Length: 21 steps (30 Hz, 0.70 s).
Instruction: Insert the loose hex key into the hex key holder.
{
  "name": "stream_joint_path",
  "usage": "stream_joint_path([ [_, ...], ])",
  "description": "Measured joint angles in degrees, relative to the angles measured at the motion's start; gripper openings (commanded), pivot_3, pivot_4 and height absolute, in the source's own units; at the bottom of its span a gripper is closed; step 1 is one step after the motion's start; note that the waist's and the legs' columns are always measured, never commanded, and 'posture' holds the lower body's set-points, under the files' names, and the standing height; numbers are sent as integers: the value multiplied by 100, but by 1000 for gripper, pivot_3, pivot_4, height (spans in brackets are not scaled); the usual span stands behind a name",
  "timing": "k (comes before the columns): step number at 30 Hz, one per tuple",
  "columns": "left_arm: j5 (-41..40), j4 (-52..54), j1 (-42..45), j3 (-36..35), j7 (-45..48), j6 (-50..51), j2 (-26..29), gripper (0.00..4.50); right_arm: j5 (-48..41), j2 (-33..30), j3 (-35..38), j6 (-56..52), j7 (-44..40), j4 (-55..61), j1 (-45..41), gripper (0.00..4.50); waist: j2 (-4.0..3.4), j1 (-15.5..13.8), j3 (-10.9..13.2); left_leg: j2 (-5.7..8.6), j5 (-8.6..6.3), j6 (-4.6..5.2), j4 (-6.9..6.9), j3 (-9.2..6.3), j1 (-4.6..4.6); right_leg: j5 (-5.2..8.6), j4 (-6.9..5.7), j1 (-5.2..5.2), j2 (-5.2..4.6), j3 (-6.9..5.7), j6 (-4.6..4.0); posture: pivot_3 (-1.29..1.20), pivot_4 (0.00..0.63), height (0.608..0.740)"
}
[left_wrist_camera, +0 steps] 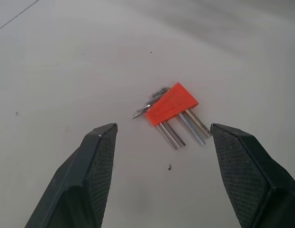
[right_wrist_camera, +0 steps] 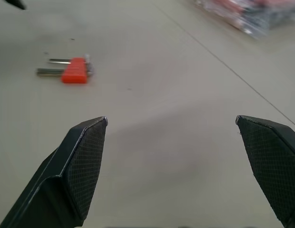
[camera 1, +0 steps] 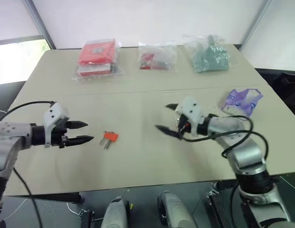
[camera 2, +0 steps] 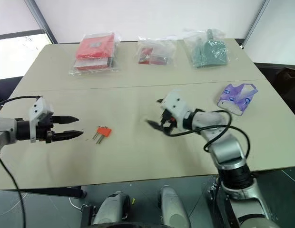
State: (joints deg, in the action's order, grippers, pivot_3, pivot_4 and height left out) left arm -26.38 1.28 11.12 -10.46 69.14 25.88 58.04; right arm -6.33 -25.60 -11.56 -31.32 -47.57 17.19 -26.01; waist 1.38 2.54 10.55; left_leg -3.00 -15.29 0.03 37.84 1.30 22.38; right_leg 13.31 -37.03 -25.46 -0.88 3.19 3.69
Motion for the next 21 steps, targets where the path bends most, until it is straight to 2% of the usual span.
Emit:
stream_joint_path([
  [8, -28, 405, -620, -251, 8, 19, 50, 3265, 610, 457, -1052, 1511, -50, -1501, -336, 4490, 1, 3, 2, 0, 0, 0, 0, 3, 2, 0, -3, -5, -1, 0, -1, 0, 150, 740],
  [13, -53, 734, -875, -397, -274, 139, -22, 3265, 699, 1148, -1326, 1768, 79, -2099, -510, 4490, 1, 4, 2, -3, 0, 0, -9, 3, 2, 0, -4, -9, 1, 0, -1, 0, 150, 740],
  [21, -86, 913, -1035, -441, -444, 241, -139, 3265, 854, 1742, -1417, 1852, 350, -2903, -746, 4490, 3, 1, 2, -3, 0, -1, -9, 2, 1, 0, -4, -9, -1, 0, -4, 0, 150, 740],
])
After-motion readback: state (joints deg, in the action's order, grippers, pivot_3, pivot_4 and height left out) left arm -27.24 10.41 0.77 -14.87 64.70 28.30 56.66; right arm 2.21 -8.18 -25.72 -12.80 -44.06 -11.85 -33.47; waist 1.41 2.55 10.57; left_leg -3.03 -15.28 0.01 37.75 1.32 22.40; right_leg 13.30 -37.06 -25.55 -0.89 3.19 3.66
